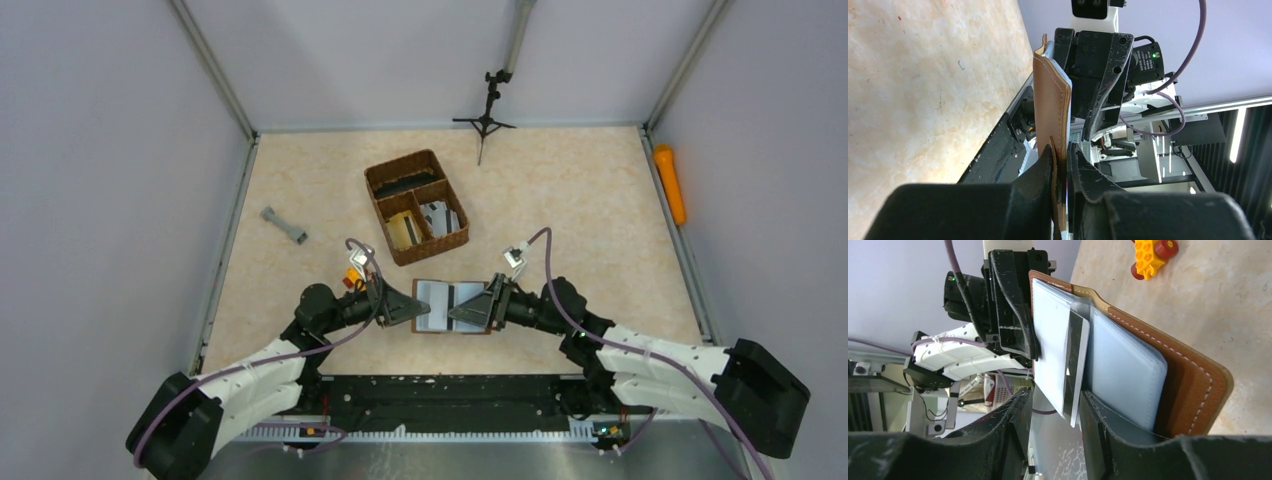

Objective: Take the credit cards out of the card holder
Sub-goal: Remove the credit card from the card holder, then place the credit card in the storage box.

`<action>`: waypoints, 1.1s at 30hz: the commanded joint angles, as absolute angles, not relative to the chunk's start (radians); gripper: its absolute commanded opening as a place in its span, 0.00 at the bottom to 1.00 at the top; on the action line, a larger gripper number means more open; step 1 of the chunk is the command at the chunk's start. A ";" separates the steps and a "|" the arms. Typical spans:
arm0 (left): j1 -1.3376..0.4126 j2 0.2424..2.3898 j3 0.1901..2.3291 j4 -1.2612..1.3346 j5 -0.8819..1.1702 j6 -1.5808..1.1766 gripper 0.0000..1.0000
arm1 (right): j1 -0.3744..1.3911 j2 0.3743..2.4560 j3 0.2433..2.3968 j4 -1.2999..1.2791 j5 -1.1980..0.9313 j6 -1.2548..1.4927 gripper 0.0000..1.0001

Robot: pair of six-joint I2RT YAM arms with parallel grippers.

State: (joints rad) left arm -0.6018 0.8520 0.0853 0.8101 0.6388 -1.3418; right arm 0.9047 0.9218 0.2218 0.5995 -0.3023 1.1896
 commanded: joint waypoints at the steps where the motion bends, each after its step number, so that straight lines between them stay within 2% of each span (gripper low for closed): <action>1: -0.600 0.849 0.089 0.959 0.670 -1.373 0.00 | 0.897 0.940 0.197 0.691 -0.316 1.205 0.39; 3: -0.600 0.852 0.087 0.959 0.675 -1.372 0.00 | 0.896 0.939 0.196 0.696 -0.312 1.210 0.30; 6: -0.600 0.848 0.086 0.949 0.669 -1.364 0.00 | 0.895 0.931 0.195 0.685 -0.299 1.211 0.09; 8: -0.601 0.833 0.092 0.890 0.654 -1.335 0.00 | 0.892 0.913 0.192 0.650 -0.274 1.208 0.00; 13: -0.599 0.738 0.132 0.544 0.562 -1.202 0.00 | 0.865 0.829 0.187 0.485 -0.208 1.179 0.00; 23: -0.597 0.646 0.221 0.122 0.384 -1.034 0.01 | 0.829 0.795 0.338 0.114 -0.112 0.949 0.00; 33: -0.598 0.744 0.254 0.062 0.402 -0.960 0.01 | 0.814 1.043 0.714 -0.182 -0.062 0.640 0.00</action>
